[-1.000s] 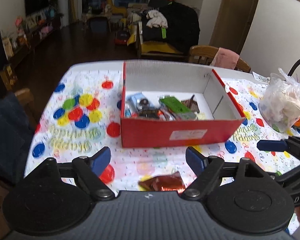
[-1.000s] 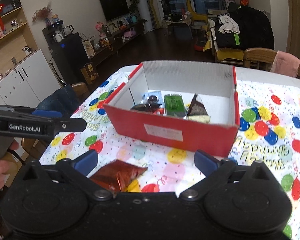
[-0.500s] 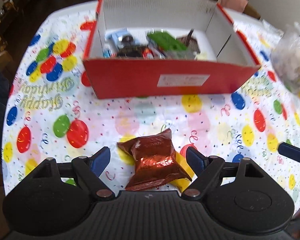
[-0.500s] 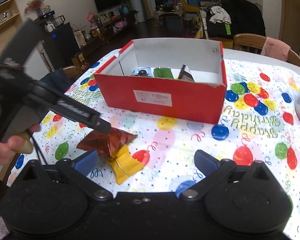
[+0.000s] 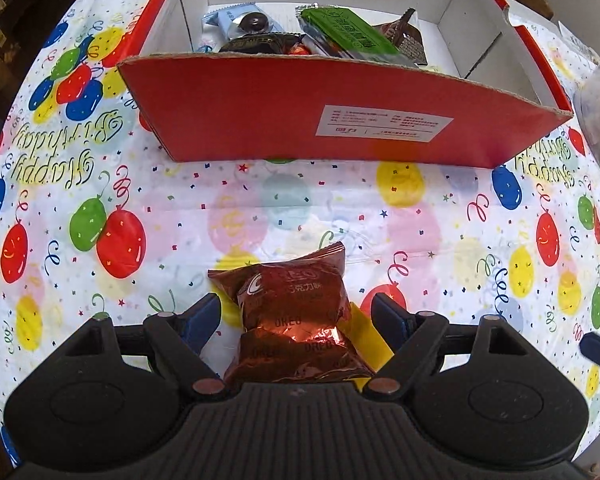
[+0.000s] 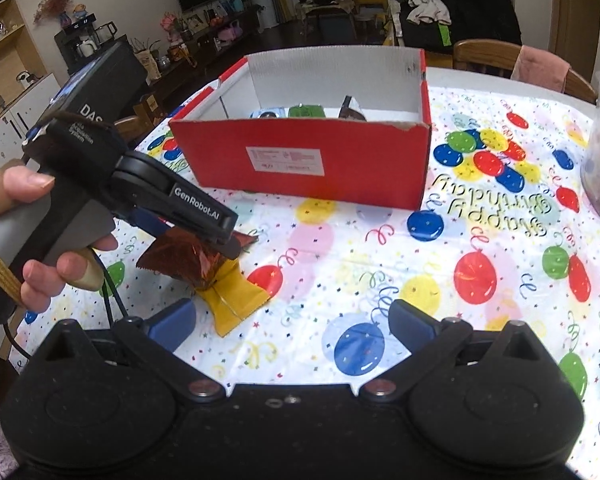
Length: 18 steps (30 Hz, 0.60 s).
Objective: Organize snacks
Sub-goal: 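Lower left tool onto red Oreo bag while right tool lowers onto yellow candy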
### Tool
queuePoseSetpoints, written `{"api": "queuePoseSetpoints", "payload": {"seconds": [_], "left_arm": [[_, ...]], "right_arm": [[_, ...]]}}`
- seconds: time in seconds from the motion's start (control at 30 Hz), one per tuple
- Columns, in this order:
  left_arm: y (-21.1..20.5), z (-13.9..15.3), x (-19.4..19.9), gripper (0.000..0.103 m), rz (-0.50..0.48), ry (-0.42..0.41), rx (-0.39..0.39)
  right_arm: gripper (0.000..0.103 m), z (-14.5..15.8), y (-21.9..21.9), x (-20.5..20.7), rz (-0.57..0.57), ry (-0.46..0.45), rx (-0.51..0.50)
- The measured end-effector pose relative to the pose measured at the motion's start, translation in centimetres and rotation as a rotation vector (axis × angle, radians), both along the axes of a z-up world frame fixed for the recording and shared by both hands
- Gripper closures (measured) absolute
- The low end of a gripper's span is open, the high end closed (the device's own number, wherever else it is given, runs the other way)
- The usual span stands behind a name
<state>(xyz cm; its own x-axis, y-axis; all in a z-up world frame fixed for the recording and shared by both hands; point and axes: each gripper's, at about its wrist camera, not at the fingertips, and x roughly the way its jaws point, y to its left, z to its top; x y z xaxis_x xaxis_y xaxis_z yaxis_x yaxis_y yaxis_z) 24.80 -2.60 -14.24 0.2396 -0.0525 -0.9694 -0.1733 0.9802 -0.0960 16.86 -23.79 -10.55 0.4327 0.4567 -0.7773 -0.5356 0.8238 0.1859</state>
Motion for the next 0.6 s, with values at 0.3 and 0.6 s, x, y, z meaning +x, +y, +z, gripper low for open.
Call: {"api": "queuePoseSetpoints", "payload": {"seconds": [0.3, 0.6], "left_arm": [[2.2, -0.8, -0.5, 0.045, 0.083, 0.017, -0.070], [4.1, -0.9, -1.9, 0.051, 0.140, -0.005, -0.106]], "right_arm": [[0.000, -2.0, 3.2, 0.1, 0.146, 0.015, -0.064], [0.008, -4.5, 7.9, 1.6, 0.356, -0.008, -0.161]]}}
